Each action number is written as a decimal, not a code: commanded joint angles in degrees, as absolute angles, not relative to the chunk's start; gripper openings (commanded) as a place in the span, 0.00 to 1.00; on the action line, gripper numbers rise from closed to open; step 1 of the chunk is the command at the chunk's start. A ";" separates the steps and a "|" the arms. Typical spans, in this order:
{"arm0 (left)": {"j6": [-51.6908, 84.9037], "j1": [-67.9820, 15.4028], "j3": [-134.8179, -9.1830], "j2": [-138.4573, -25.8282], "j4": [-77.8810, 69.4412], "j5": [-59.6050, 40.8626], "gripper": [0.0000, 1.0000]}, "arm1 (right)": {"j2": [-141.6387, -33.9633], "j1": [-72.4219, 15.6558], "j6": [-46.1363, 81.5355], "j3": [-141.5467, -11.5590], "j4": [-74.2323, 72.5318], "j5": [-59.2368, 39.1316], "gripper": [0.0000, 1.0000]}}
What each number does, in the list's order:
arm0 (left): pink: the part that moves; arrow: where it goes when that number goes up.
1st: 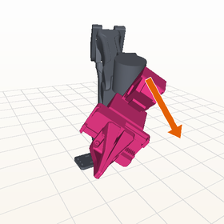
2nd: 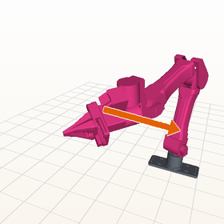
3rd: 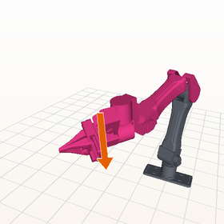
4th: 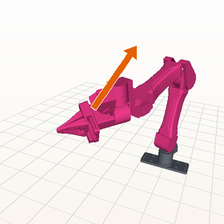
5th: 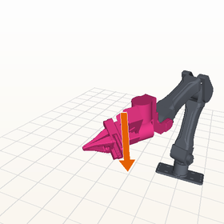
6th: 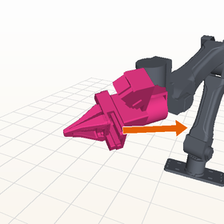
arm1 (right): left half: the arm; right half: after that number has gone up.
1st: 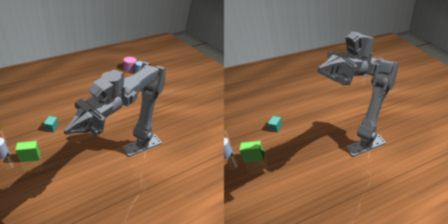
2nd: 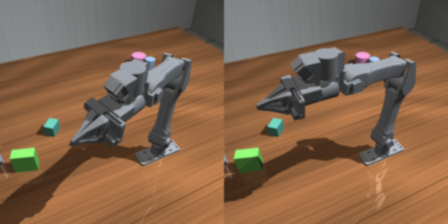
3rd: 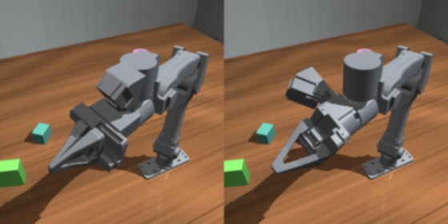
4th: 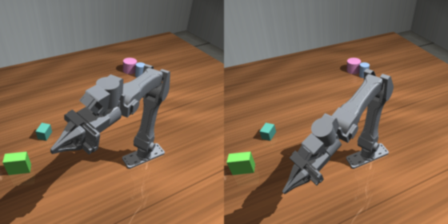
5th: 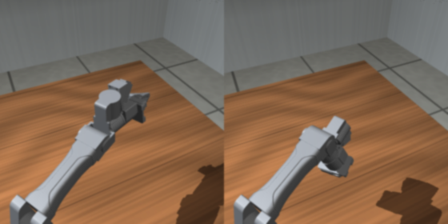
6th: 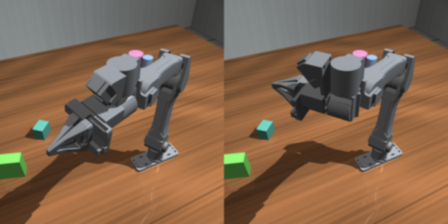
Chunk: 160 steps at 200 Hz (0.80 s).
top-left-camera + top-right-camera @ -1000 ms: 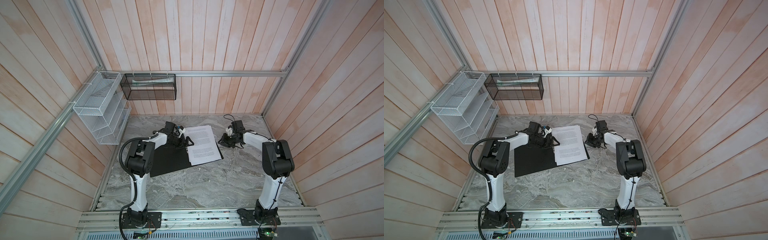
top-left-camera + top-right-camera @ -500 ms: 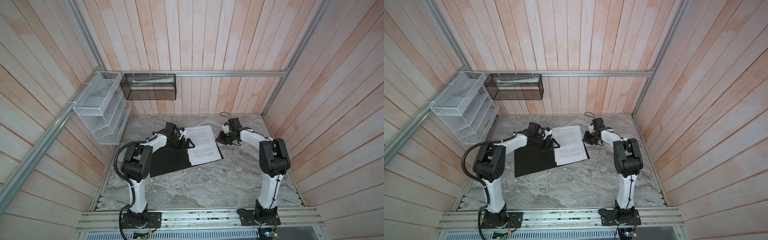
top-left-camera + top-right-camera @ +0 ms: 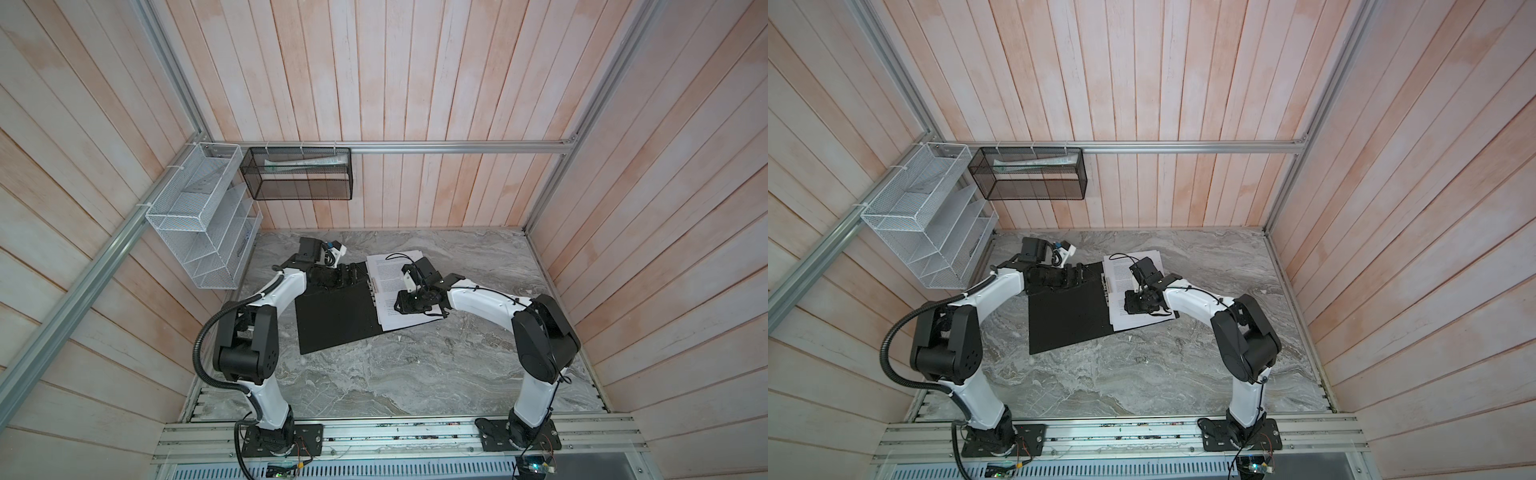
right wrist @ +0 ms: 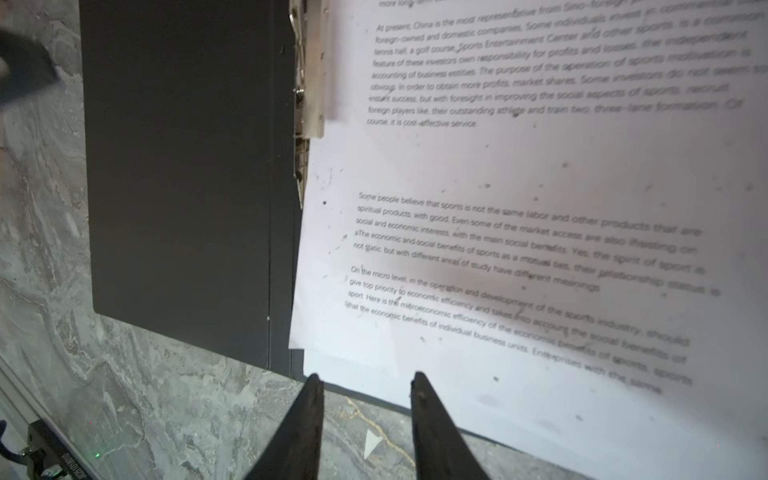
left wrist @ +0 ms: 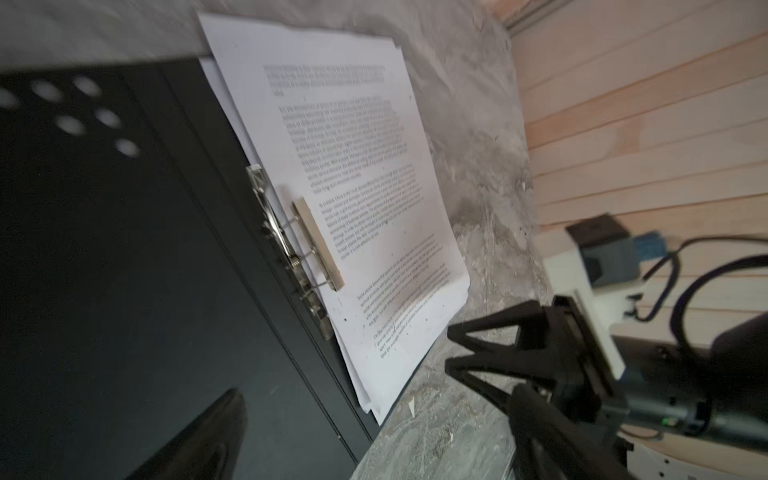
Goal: Put the files into the folder
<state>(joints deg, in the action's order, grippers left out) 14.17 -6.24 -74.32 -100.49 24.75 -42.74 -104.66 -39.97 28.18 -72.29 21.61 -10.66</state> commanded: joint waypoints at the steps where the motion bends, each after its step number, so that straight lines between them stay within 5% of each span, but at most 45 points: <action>1: 10.14 -6.21 -77.56 -98.75 28.12 -42.25 1.00 | -103.24 -42.04 30.34 -70.78 18.50 -7.72 0.38; 160: 10.11 -3.92 -78.99 -101.89 29.32 -43.94 1.00 | -120.31 -52.63 26.91 -87.65 30.24 8.61 0.36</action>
<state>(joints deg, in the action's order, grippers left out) 11.57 -4.14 -77.47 -100.92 28.80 -43.09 -118.30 -51.70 28.38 -84.86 26.98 5.50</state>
